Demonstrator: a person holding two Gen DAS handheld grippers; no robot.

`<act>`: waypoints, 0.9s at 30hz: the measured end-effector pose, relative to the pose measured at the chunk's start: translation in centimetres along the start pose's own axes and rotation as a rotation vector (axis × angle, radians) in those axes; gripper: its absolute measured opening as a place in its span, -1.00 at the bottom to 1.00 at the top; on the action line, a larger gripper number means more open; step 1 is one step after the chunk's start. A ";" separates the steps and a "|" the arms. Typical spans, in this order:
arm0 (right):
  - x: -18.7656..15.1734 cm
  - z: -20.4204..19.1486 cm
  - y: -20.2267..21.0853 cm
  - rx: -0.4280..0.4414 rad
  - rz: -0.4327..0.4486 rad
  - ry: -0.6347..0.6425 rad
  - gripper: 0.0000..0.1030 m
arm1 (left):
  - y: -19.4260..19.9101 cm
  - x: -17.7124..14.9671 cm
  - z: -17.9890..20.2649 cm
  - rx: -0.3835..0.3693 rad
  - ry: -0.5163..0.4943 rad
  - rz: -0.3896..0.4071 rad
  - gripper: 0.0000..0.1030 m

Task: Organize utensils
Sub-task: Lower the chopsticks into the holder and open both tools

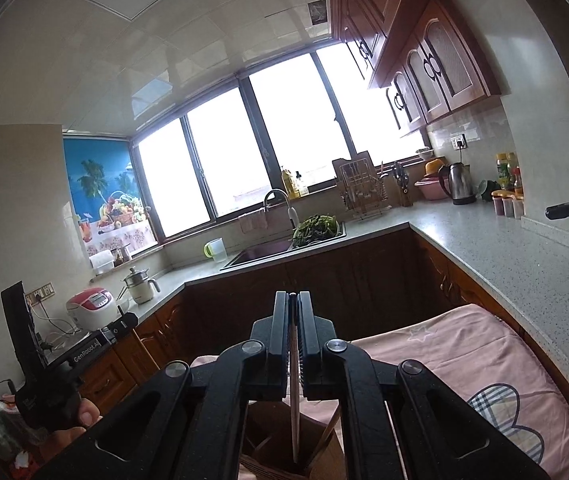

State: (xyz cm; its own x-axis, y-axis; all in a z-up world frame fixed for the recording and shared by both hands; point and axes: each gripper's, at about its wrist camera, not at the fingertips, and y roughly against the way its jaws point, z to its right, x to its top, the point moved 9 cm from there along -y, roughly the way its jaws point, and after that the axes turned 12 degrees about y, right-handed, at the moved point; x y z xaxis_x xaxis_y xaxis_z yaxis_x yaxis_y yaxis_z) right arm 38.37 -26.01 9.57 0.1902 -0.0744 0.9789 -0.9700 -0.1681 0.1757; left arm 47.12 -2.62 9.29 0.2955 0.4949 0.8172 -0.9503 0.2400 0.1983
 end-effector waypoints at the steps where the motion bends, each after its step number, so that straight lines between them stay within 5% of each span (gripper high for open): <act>1: -0.4 0.2 -0.5 -0.002 -0.004 0.001 -0.93 | -0.5 -0.4 -0.3 0.007 0.004 0.003 -0.91; 16: -8.9 1.7 -5.4 0.016 -0.165 -0.069 -0.93 | -4.6 -8.6 -2.9 0.065 -0.062 -0.133 -0.90; 27: -9.8 1.7 -6.1 0.024 -0.196 -0.084 -0.92 | -4.9 -9.2 -3.5 0.077 -0.068 -0.167 -0.87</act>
State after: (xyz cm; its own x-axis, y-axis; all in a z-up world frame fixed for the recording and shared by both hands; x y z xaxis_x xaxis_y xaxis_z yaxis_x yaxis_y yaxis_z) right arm 42.66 -25.92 -1.29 0.3877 -0.1198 0.9140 -0.9095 -0.2111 0.3582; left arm 49.42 -5.40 -1.11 0.4449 0.3952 0.8037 -0.8941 0.2482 0.3729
